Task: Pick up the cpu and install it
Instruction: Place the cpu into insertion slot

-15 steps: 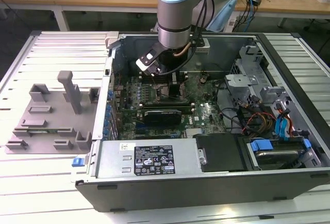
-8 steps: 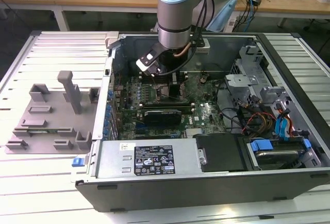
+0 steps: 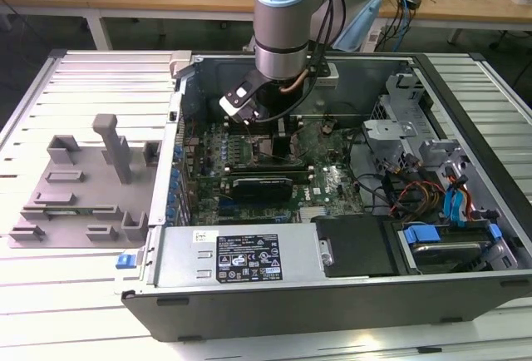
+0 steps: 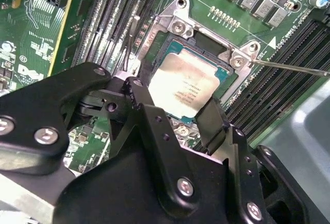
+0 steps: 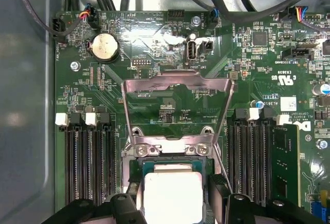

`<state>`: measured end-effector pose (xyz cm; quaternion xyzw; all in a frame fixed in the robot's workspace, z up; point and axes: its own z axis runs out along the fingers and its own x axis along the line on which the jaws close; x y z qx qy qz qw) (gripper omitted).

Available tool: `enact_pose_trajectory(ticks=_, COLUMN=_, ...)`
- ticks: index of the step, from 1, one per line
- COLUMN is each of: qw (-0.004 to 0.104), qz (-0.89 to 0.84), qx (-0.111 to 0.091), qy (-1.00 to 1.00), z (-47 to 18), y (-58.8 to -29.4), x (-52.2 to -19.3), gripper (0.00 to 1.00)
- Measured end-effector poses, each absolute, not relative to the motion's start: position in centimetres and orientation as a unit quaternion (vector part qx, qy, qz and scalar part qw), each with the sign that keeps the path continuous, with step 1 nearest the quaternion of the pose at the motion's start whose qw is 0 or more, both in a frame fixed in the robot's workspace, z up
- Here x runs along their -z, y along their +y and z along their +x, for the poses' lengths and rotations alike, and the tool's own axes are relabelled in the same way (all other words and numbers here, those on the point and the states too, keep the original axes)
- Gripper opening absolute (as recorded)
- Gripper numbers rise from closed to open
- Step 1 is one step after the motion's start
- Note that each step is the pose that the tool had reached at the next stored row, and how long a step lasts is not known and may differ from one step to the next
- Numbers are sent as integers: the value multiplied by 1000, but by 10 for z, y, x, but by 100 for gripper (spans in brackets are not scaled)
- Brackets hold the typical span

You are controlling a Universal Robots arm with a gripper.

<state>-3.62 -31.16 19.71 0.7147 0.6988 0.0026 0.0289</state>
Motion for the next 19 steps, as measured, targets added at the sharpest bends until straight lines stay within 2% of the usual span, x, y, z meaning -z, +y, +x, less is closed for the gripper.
enact_pose_trajectory(ticks=19, qw=27, qz=715, qx=-6, qy=699, z=-37, y=-312, x=-201, gripper=61)
